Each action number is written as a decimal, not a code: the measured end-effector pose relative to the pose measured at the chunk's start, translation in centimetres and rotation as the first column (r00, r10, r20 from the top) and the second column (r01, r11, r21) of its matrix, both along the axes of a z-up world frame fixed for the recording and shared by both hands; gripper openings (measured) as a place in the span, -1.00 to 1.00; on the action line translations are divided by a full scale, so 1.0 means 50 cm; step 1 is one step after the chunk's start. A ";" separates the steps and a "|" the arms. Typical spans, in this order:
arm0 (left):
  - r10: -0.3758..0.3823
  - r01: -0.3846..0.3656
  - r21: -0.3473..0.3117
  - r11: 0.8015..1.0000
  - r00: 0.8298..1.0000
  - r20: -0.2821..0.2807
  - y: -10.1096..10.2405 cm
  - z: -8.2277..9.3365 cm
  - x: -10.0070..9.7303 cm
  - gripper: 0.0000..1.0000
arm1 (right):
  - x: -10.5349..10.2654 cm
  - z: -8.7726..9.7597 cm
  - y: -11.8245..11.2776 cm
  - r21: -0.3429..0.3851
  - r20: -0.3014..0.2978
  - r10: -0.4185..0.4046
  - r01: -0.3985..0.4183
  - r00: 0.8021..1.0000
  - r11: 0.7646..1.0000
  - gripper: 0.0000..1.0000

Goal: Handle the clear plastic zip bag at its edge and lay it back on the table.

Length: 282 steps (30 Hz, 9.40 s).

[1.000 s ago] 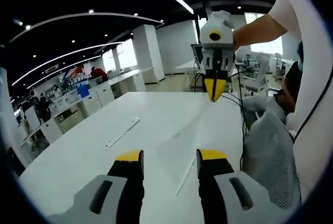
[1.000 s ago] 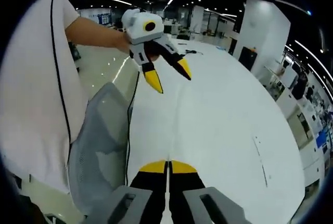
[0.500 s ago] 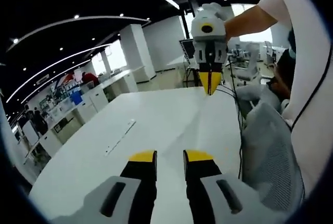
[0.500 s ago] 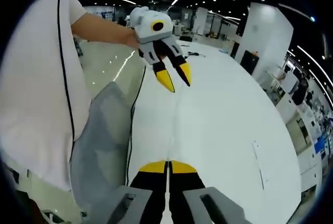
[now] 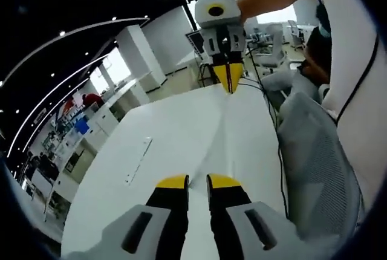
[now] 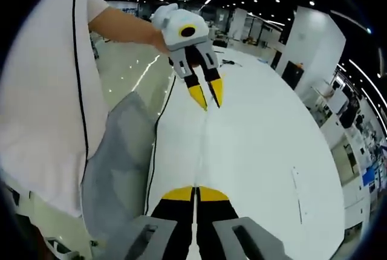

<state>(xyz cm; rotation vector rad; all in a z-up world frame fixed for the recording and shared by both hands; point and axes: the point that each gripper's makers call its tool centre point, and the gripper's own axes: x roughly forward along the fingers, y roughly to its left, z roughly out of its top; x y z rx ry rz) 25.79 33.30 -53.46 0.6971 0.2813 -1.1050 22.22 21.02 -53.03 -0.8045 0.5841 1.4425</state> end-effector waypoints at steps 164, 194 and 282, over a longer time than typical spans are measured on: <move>-0.086 0.082 0.090 0.993 0.995 0.043 -0.033 0.020 -0.075 -1.00 | -0.012 -0.003 0.218 0.211 0.117 -0.037 0.012 0.992 0.977 -1.00; -0.095 0.092 0.079 0.993 0.995 0.039 -0.038 0.015 -0.087 -1.00 | -0.024 -0.009 0.212 0.196 0.144 -0.008 -0.021 0.990 0.980 -1.00; -0.070 0.068 0.065 0.996 0.997 0.035 -0.004 0.006 -0.094 -1.00 | -0.025 -0.026 0.082 0.135 0.133 -0.070 0.052 0.989 0.989 -1.00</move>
